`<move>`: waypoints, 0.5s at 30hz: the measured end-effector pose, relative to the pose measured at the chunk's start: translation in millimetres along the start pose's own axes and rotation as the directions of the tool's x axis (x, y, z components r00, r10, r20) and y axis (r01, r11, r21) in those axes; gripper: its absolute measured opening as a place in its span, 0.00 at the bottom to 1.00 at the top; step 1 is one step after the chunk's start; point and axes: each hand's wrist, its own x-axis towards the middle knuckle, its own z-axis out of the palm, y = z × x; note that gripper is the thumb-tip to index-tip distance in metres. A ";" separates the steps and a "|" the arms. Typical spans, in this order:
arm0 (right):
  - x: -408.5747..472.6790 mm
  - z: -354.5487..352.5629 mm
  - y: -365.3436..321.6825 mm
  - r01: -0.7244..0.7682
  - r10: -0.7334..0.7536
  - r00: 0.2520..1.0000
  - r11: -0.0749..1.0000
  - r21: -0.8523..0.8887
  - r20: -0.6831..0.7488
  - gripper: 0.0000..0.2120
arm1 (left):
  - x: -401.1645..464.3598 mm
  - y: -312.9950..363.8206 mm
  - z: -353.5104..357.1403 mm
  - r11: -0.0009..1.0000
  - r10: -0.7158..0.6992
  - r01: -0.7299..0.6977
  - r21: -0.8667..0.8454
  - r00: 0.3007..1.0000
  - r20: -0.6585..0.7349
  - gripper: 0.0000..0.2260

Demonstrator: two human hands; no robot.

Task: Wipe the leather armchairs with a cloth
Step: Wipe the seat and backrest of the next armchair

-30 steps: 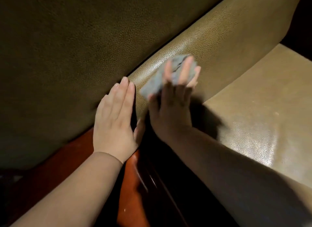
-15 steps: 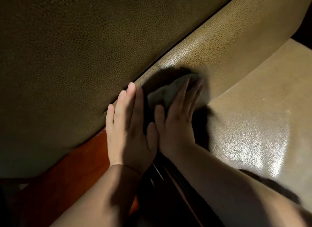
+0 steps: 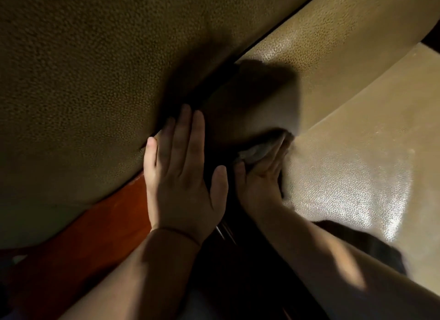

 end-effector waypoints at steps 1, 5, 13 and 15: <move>18.2 -14.6 9.2 -0.007 0.006 0.999 1.000 -0.008 -0.048 0.47 | -0.8 1.8 0.5 1.000 0.000 0.000 -0.003 1.000 0.006 0.34; 61.3 -23.5 4.5 -0.314 0.364 0.881 0.928 0.200 -0.303 0.39 | -4.4 -0.9 4.0 1.000 0.000 0.000 -0.018 1.000 0.024 0.33; 28.6 -30.7 -75.3 -0.106 0.129 0.988 0.966 0.234 -0.085 0.52 | -1.8 -4.8 0.9 1.000 0.017 -0.017 -0.020 1.000 0.002 0.32; 80.5 -49.0 -80.9 -0.047 0.148 0.911 0.964 0.260 -0.385 0.50 | -0.2 -3.6 1.3 1.000 0.011 -0.011 -0.011 1.000 0.009 0.32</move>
